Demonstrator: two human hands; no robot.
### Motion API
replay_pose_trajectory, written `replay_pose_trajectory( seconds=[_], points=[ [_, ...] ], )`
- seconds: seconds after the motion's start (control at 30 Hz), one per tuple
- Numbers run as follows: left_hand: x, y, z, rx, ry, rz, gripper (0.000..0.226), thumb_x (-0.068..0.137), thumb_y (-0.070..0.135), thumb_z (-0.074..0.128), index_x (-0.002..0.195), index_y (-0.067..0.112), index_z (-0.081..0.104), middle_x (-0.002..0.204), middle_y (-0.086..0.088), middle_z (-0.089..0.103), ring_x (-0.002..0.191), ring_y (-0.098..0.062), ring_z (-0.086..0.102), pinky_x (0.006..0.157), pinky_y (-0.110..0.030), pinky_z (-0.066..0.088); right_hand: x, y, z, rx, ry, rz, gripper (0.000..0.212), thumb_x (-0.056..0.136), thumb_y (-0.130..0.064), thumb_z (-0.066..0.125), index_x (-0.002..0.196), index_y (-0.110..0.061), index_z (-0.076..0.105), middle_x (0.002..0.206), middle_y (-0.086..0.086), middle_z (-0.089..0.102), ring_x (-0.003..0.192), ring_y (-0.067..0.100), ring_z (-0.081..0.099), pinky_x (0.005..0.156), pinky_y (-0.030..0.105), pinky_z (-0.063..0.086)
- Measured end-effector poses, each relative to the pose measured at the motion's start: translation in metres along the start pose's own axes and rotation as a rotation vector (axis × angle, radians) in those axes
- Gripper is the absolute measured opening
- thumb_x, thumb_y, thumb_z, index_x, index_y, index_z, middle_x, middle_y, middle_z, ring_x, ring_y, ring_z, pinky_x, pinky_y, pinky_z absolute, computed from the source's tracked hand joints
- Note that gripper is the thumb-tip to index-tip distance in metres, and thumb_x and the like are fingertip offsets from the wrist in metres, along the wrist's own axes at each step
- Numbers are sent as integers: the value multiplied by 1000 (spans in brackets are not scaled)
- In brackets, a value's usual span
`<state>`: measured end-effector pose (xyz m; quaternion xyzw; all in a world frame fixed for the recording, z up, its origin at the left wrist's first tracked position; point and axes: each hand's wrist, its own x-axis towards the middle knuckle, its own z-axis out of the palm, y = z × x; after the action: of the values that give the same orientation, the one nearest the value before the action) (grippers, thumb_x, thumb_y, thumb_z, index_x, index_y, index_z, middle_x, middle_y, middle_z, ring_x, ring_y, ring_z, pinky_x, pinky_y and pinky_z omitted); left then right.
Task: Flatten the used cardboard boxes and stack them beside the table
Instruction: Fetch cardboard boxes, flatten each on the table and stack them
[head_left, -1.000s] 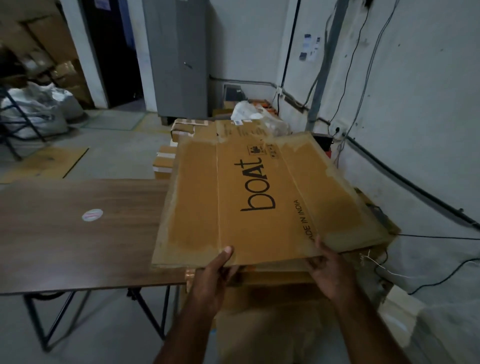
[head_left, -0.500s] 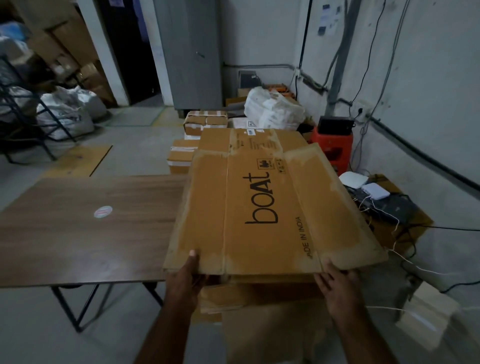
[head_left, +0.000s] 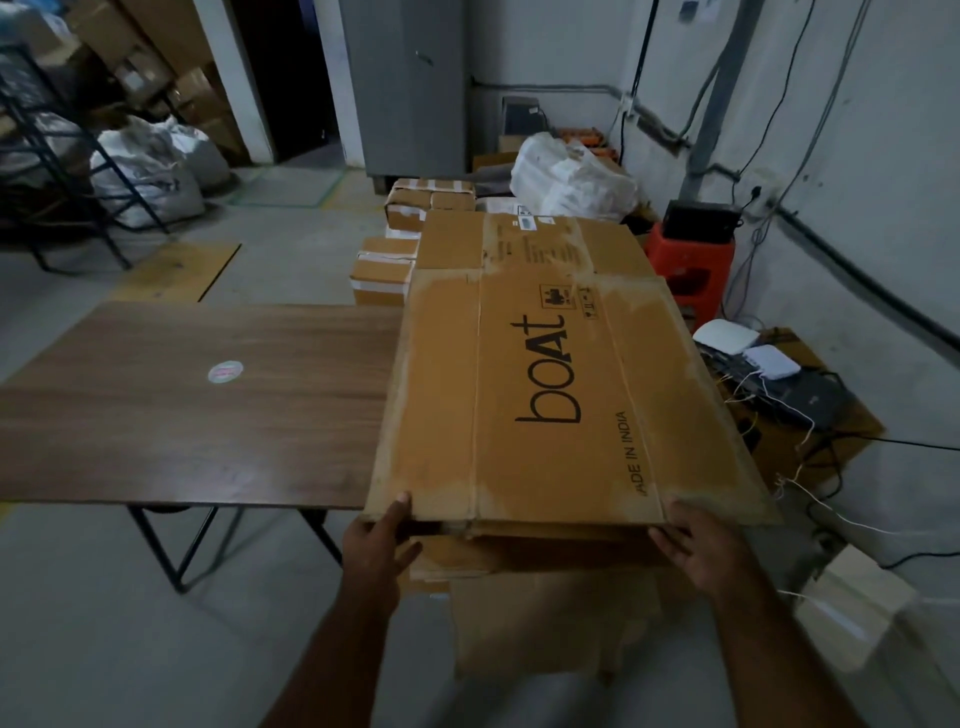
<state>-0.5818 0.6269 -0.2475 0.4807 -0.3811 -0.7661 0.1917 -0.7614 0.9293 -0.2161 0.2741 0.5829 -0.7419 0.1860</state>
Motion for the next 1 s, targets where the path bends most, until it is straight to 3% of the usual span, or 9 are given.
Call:
replay_pose_trajectory(
  seconds=[0.1, 0.23, 0.3, 0.37, 0.47, 0.57, 0.7, 0.8, 1.0],
  points=[
    [5, 2, 3, 67, 54, 81, 38, 93, 24, 74, 122, 13, 52, 125, -13, 60, 106, -29, 64, 70, -40, 57, -1, 2, 0, -14, 28, -60, 63, 92, -5, 70, 147, -7, 39, 130, 17, 60, 100, 27, 65, 60, 30, 62],
    [10, 8, 1, 239, 58, 161, 54, 89, 40, 77, 128, 12, 52, 134, -10, 54, 113, -31, 61, 64, -39, 57, -6, 11, 1, -167, 228, -193, 93, 82, -22, 84, 154, -19, 25, 150, 18, 45, 123, 38, 58, 73, 45, 62],
    [9, 11, -2, 273, 12, 145, 61, 90, 43, 75, 137, 15, 49, 132, -7, 57, 115, -29, 60, 71, -41, 55, -13, 16, 3, -393, 385, -293, 103, 83, -27, 84, 157, -13, 15, 157, 24, 30, 132, 46, 48, 94, 54, 55],
    [8, 13, -5, 336, 2, 159, 60, 90, 45, 74, 136, 16, 51, 129, -8, 60, 114, -28, 60, 73, -41, 54, -27, 20, 12, -553, 431, -363, 101, 87, -26, 81, 158, -5, 12, 157, 26, 25, 135, 47, 42, 99, 54, 50],
    [4, 15, -10, 388, -11, 149, 52, 93, 44, 71, 131, 15, 51, 124, -8, 59, 110, -27, 58, 81, -45, 53, -53, 32, 33, -751, 440, -607, 87, 87, -26, 79, 152, -2, 27, 151, 26, 35, 132, 45, 43, 97, 57, 51],
    [-3, 20, -20, 538, -11, 195, 42, 97, 39, 67, 123, 11, 49, 115, -10, 57, 103, -28, 57, 84, -46, 53, -76, 46, 62, -881, 282, -891, 68, 87, -28, 77, 142, -5, 44, 141, 20, 49, 125, 37, 52, 96, 48, 51],
    [-16, 32, -49, 843, 104, 578, 35, 99, 31, 65, 120, 4, 59, 106, -3, 61, 100, -22, 60, 76, -30, 45, -116, 72, 110, -909, 10, -1043, 55, 91, -26, 73, 139, -9, 53, 141, 10, 53, 126, 24, 51, 94, 31, 42],
    [-21, 57, -82, 961, 46, 863, 17, 99, 31, 63, 104, 15, 65, 96, 6, 61, 92, -16, 62, 68, -26, 45, -152, 104, 152, -942, -175, -1132, 52, 93, -28, 69, 140, -13, 53, 143, 6, 52, 128, 20, 50, 96, 32, 47],
    [-32, 128, -191, 958, 104, 1125, 17, 99, 30, 60, 102, 14, 67, 98, 2, 64, 82, -15, 61, 67, -31, 49, -236, 188, 247, -961, -437, -1245, 47, 96, -39, 57, 136, -15, 57, 137, 2, 57, 126, 19, 54, 102, 34, 48]
  ],
)
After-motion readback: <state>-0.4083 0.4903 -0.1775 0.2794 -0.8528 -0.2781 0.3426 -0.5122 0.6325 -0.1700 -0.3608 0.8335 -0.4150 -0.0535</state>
